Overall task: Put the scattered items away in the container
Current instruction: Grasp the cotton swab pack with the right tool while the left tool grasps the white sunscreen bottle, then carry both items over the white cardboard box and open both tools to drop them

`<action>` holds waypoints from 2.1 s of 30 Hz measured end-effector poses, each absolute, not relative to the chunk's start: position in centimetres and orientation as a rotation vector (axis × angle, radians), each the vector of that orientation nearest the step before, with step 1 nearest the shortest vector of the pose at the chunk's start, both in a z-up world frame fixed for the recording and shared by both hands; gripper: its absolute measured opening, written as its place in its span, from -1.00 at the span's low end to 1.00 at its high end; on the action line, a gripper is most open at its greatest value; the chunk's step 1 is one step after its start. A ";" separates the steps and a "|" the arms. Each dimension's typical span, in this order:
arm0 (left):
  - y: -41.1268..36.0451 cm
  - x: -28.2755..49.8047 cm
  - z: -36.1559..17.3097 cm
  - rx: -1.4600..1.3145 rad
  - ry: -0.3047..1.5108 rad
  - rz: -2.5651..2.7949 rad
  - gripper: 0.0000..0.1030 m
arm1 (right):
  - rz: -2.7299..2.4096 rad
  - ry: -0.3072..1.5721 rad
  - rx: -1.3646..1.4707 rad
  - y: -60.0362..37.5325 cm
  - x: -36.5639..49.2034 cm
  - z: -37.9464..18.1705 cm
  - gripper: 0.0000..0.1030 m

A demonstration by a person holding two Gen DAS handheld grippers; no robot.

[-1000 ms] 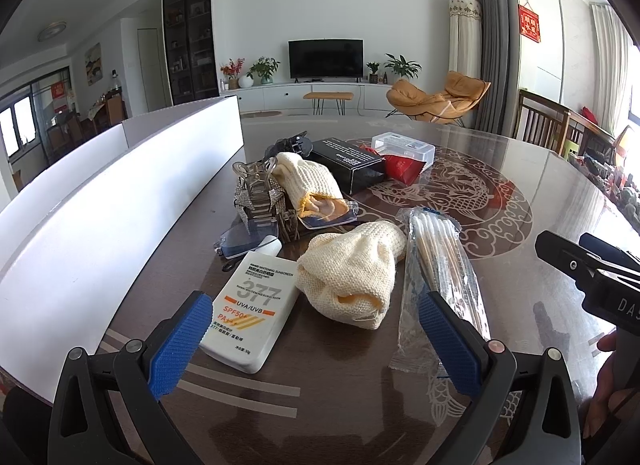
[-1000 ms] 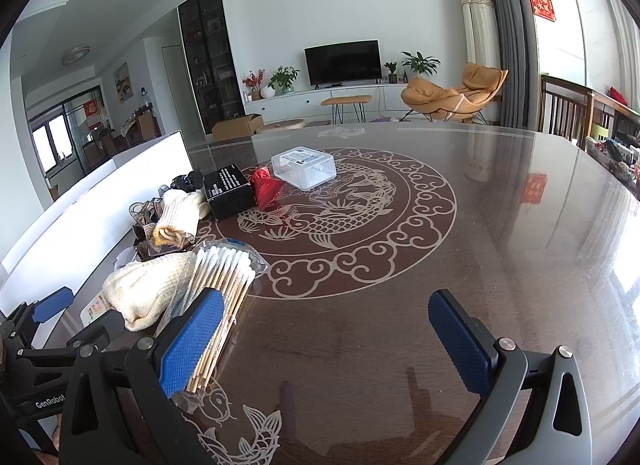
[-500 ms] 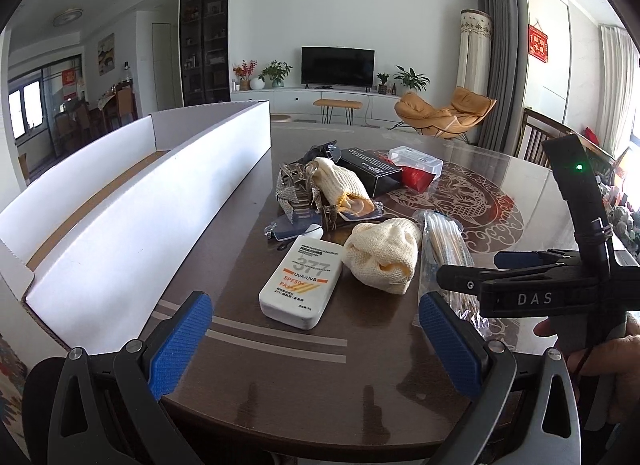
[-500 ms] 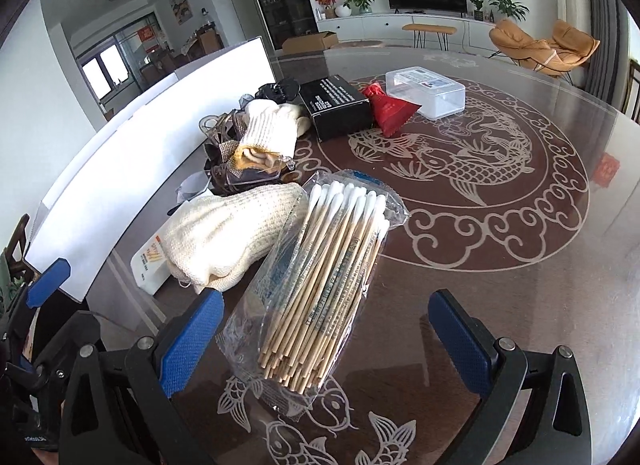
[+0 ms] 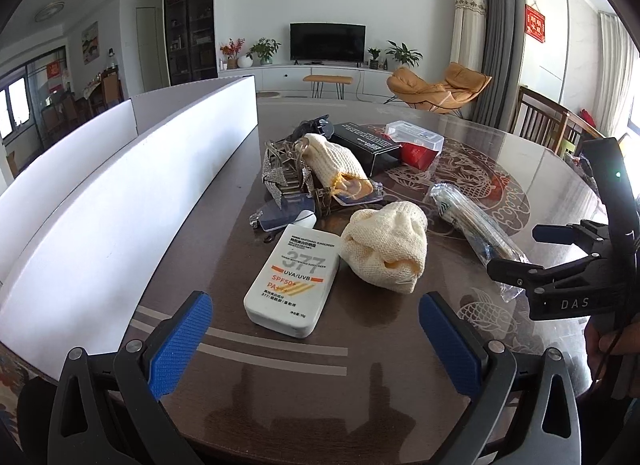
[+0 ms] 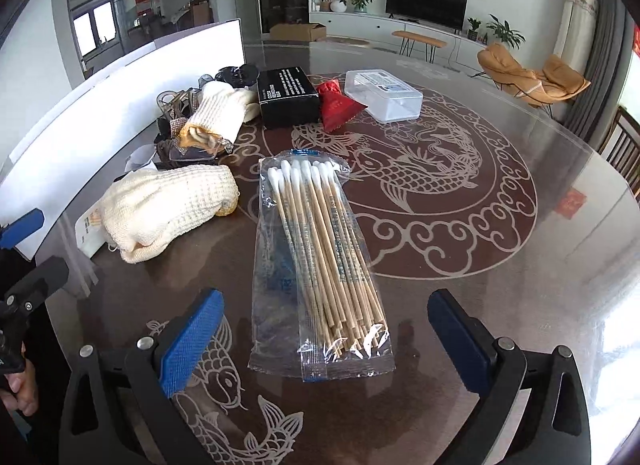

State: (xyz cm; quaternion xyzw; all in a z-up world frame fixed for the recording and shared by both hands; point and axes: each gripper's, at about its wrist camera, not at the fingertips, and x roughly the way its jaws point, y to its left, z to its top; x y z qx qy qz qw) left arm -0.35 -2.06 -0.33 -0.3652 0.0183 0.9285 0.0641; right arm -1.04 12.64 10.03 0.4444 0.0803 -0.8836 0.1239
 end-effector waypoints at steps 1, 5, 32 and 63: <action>-1.9 -1.0 -0.5 -1.121 0.091 2.775 1.00 | -2.574 0.235 1.295 12.6 -1.1 9.9 0.98; -2.0 -3.6 -2.1 -1.264 0.176 2.679 1.00 | -2.572 0.223 1.301 12.7 -1.5 9.4 0.98; -3.6 -5.0 -1.8 -1.455 0.087 2.476 0.00 | -2.403 0.228 1.318 13.4 -4.6 11.2 -0.43; -28.8 -10.3 13.7 -1.310 -0.201 2.902 0.00 | -2.129 0.122 0.946 -16.2 -10.3 26.6 -0.42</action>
